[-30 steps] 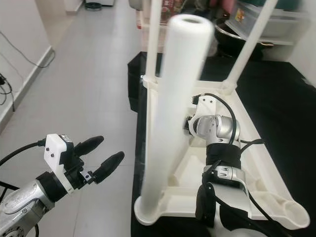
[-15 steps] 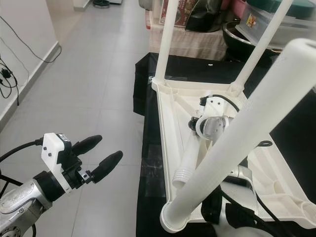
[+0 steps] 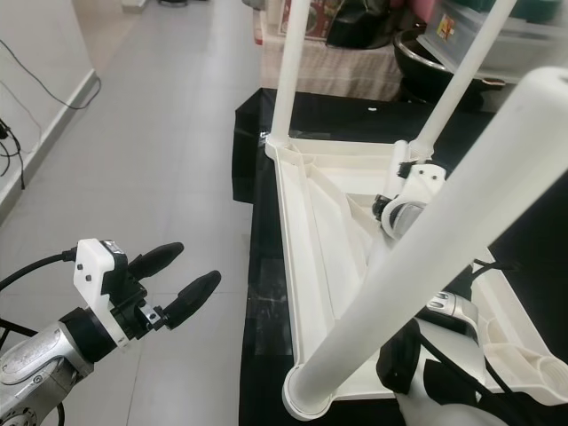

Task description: Building children table

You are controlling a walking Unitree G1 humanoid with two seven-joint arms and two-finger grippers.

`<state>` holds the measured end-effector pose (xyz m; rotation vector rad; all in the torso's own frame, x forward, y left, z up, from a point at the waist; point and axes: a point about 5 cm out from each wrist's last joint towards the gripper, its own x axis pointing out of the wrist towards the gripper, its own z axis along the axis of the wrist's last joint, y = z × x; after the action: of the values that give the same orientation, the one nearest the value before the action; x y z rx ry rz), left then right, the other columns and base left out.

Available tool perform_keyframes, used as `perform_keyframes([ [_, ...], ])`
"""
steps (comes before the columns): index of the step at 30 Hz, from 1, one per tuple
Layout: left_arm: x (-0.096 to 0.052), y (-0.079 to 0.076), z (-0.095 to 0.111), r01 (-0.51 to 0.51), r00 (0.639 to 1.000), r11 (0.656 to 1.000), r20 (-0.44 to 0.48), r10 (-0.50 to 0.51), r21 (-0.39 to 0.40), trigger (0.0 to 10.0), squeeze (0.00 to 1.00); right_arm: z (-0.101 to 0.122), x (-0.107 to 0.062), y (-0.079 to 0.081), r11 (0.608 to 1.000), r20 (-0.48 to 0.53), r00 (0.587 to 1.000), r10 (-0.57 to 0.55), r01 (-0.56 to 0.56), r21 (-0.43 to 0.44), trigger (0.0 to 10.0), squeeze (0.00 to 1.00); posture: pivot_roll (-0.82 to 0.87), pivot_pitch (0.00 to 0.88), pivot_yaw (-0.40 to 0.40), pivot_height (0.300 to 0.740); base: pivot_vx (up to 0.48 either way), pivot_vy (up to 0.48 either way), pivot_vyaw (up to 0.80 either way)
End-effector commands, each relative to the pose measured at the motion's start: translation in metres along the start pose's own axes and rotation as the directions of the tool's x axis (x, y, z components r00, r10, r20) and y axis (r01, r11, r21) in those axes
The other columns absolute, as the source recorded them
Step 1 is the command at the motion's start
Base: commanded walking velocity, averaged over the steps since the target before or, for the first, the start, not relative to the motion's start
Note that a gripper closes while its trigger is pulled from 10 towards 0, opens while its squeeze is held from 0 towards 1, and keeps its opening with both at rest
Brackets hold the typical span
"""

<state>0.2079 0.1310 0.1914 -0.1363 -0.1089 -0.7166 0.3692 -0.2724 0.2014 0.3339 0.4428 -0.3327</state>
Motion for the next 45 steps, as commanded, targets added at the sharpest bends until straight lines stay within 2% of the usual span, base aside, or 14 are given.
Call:
perform_keyframes([
  [1,-0.001,-0.002,0.001,0.014,1.000,1.000,-0.002,-0.014,-0.001,10.0,0.00,0.026,-0.005,-0.007,0.998,0.112,0.994,0.002,-0.009,0.062,0.0,0.00,-0.04,0.127,-0.111,0.740,0.000,0.000,0.00],
  [4,0.000,-0.002,0.001,0.016,1.000,1.000,-0.001,-0.016,-0.001,10.0,0.00,0.037,-0.008,-0.014,0.994,0.174,0.985,0.002,-0.021,0.108,0.0,0.00,-0.03,0.123,-0.109,0.740,0.000,0.000,0.00],
  [6,0.002,-0.002,0.002,0.021,1.000,1.000,0.003,-0.021,-0.001,10.0,0.00,0.049,-0.011,-0.026,0.982,0.250,0.968,-0.016,-0.031,0.184,4.5,0.00,-0.03,0.120,-0.106,0.740,0.000,0.000,0.00],
  [8,0.002,-0.002,0.002,0.022,1.000,1.000,0.005,-0.022,-0.001,10.0,0.00,0.053,-0.012,-0.030,0.976,0.278,0.960,-0.021,-0.041,0.213,4.5,0.00,-0.03,0.120,-0.106,0.740,0.000,0.000,0.00],
  [9,0.003,-0.002,0.003,0.025,1.000,1.000,0.010,-0.025,-0.002,10.0,0.00,0.062,-0.017,-0.035,0.967,0.352,0.936,-0.008,-0.083,0.242,10.0,0.00,-0.03,0.119,-0.099,0.740,0.000,0.000,0.00],
  [12,0.005,-0.001,0.005,0.028,0.999,1.000,0.020,-0.027,-0.005,10.0,0.00,0.076,-0.025,-0.040,0.947,0.452,0.892,0.026,-0.167,0.275,10.0,0.00,-0.03,0.119,-0.095,0.740,0.000,0.000,0.00],
  [16,0.008,0.003,0.006,0.004,1.000,1.000,0.031,-0.004,-0.014,10.0,0.00,0.093,-0.041,-0.048,0.958,0.594,0.802,0.052,-0.209,0.198,10.0,0.00,-0.04,0.119,-0.087,0.740,0.000,0.000,0.00],
  [21,0.012,0.008,0.004,-0.037,0.999,0.999,0.031,0.038,-0.022,10.0,0.00,0.101,-0.049,-0.053,0.949,0.646,0.757,0.097,-0.265,0.168,10.0,0.00,-0.04,0.117,-0.082,0.740,0.000,0.000,0.00],
  [24,0.015,0.011,0.003,-0.062,0.998,0.997,0.030,0.063,-0.037,10.0,0.00,0.101,-0.057,-0.044,0.932,0.685,0.697,0.211,-0.354,0.072,10.0,0.00,-0.04,0.116,-0.075,0.740,0.000,0.000,0.00],
  [27,0.016,0.012,0.002,-0.066,0.997,0.997,0.029,0.067,-0.037,10.0,0.00,0.098,-0.058,-0.037,0.927,0.681,0.684,0.261,-0.374,0.021,10.0,0.00,-0.05,0.115,-0.071,0.740,0.000,0.000,0.00],
  [29,0.017,0.012,0.002,-0.056,0.998,0.997,0.031,0.057,-0.046,10.0,0.00,0.087,-0.058,-0.024,0.915,0.664,0.662,0.347,-0.394,-0.085,10.0,0.00,-0.05,0.114,-0.067,0.740,0.000,0.000,0.00],
  [32,0.018,0.009,0.001,-0.031,0.999,0.998,0.024,0.032,-0.053,10.0,0.00,0.079,-0.057,-0.015,0.905,0.647,0.654,0.391,-0.401,-0.142,10.0,0.00,-0.04,0.114,-0.064,0.740,0.000,-0.301,0.00],
  [39,0.017,0.007,0.001,-0.028,0.999,0.998,0.023,0.029,-0.053,10.0,0.00,0.072,-0.057,-0.007,0.889,0.628,0.643,0.439,-0.414,-0.197,10.0,0.00,-0.04,0.116,-0.066,0.740,0.000,-0.472,0.00],
  [45,0.012,0.016,0.003,-0.073,0.997,0.997,0.025,0.074,-0.041,10.0,0.00,0.067,-0.060,0.000,0.867,0.615,0.624,0.482,-0.440,-0.234,10.0,0.00,-0.04,0.116,-0.067,0.740,0.000,-0.480,0.00],
])
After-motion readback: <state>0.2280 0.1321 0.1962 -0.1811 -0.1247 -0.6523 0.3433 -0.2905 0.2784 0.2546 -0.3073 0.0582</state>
